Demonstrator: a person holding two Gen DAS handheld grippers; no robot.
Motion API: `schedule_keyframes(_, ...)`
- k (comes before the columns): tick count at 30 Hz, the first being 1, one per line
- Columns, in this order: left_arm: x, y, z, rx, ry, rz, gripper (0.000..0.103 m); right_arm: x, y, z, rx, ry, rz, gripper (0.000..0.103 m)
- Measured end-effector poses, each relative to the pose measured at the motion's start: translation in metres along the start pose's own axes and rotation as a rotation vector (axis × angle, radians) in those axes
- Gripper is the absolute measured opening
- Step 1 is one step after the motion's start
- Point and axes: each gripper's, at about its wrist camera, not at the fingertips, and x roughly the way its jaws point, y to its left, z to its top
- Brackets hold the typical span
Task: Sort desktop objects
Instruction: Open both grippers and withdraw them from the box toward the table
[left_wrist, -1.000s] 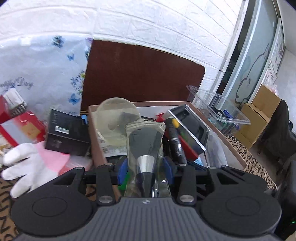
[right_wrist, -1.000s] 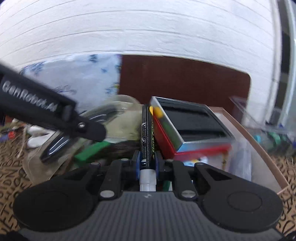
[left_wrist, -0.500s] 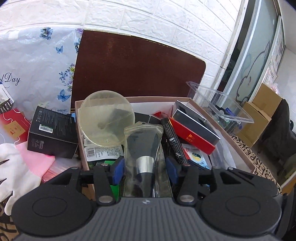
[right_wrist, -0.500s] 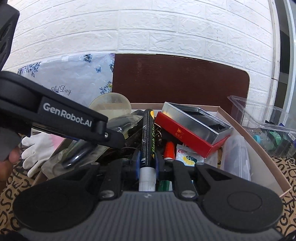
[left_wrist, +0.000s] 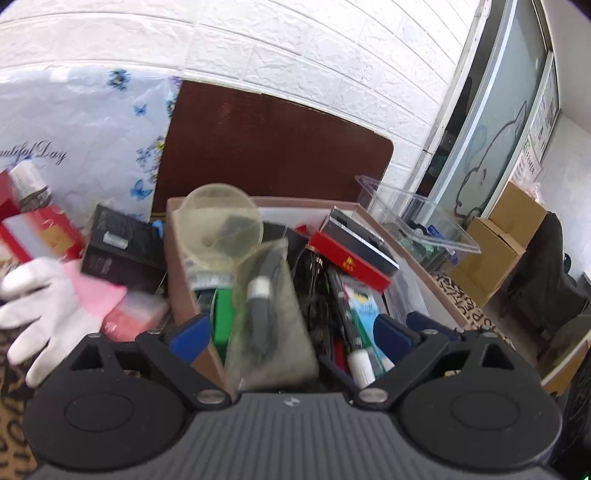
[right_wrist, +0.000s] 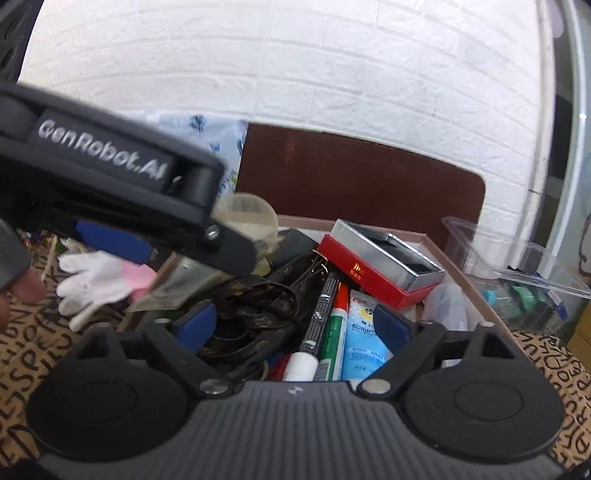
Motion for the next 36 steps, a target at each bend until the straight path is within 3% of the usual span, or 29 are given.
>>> schedule_keyframes(5,-0.031,0.006,-0.024,0.013,0.028,0.010,0.099,-0.027,0.017,-0.002,0.023,0.003,0.053,0.092)
schedule_keyframes(12,-0.070,0.029,-0.056,0.015,0.044,0.077,0.099,-0.051,0.073,0.000,-0.053,0.022,0.192,0.092)
schedule_keyframes(20,-0.127,0.092,-0.081,-0.082,0.003,0.160,0.099,-0.064,0.151,0.006,-0.126,0.049,0.343,0.092)
schedule_keyframes(29,-0.159,0.191,-0.091,-0.241,-0.054,0.327,0.099,-0.034,0.228,0.009,-0.208,0.116,0.436,0.092)
schedule_keyframes(36,-0.170,0.266,-0.081,-0.324,-0.103,0.450,0.098,0.008,0.278,0.025,-0.262,0.104,0.535,0.091)
